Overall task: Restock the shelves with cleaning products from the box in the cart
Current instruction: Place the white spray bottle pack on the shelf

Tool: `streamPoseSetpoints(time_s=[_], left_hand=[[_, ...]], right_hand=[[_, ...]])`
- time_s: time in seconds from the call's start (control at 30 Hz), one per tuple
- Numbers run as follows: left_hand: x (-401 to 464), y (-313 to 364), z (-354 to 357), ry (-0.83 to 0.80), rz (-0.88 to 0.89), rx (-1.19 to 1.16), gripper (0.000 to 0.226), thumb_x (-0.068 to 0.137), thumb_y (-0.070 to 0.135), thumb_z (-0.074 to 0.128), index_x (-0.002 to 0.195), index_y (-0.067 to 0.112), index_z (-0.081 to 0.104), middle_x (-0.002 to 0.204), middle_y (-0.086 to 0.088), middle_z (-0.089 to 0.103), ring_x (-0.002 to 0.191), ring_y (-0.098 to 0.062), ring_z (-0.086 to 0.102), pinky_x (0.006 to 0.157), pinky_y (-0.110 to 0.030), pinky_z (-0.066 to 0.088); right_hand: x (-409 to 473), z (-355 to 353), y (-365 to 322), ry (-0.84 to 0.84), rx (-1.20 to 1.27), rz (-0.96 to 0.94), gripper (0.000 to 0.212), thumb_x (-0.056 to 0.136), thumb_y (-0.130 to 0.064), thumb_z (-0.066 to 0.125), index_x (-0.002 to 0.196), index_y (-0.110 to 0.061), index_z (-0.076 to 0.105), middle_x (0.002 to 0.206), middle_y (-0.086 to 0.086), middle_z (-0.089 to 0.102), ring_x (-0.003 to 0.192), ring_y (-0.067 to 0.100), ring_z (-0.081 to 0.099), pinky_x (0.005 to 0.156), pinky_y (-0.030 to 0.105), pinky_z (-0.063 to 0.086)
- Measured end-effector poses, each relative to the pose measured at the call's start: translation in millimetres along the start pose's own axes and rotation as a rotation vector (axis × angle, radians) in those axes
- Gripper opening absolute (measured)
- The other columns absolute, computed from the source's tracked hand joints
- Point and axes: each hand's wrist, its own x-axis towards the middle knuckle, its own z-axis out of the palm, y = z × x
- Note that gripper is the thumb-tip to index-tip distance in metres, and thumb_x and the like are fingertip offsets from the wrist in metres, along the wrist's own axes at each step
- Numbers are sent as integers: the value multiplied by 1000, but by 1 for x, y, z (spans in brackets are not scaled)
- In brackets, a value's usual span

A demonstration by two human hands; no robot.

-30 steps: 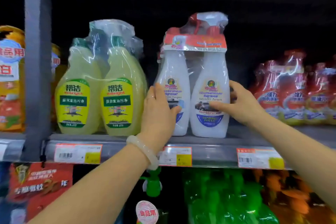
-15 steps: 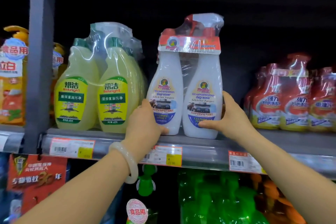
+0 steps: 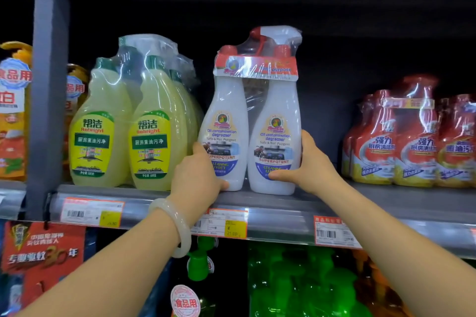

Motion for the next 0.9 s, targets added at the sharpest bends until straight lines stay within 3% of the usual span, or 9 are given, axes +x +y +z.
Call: streamPoseSetpoints(time_s=[0.27, 0.47, 0.63, 0.8, 0.9], left_hand=[[12, 6, -2, -50, -23, 187, 91, 72, 40, 78, 137, -1, 29, 122, -14, 58, 109, -30, 60, 83, -34, 49], [13, 1, 2, -12, -23, 109, 74, 68, 37, 82, 121, 6, 40, 115, -12, 62, 103, -30, 62, 78, -33, 48], [11, -5, 4, 45, 1, 69, 73, 63, 40, 84, 117, 12, 44, 113, -10, 64, 102, -31, 62, 79, -36, 49], [7, -3, 1, 34, -6, 57, 73, 65, 39, 83, 120, 10, 43, 114, -10, 63, 103, -31, 61, 80, -36, 48], [5, 0, -6, -31, 1, 103, 71, 73, 35, 79, 126, 5, 41, 117, -12, 61, 105, -30, 61, 79, -33, 49]], right_hand=[[3, 6, 3, 7, 10, 49, 88, 63, -24, 86, 134, -20, 34, 124, 1, 58, 108, 21, 58, 92, 39, 50], [2, 7, 1, 4, 9, 48, 86, 64, -24, 86, 133, -19, 35, 125, 2, 58, 107, 21, 58, 90, 38, 51], [0, 6, 0, 3, -15, 53, 84, 66, -25, 85, 133, -17, 34, 126, 4, 57, 108, 22, 58, 90, 39, 51], [-2, 6, -3, 1, -63, 91, 86, 66, -28, 85, 133, -15, 33, 128, 6, 55, 110, 25, 57, 91, 42, 50], [-9, 3, -12, 22, -135, 135, 101, 62, -34, 86, 140, -12, 26, 134, 12, 44, 120, 29, 48, 97, 44, 45]])
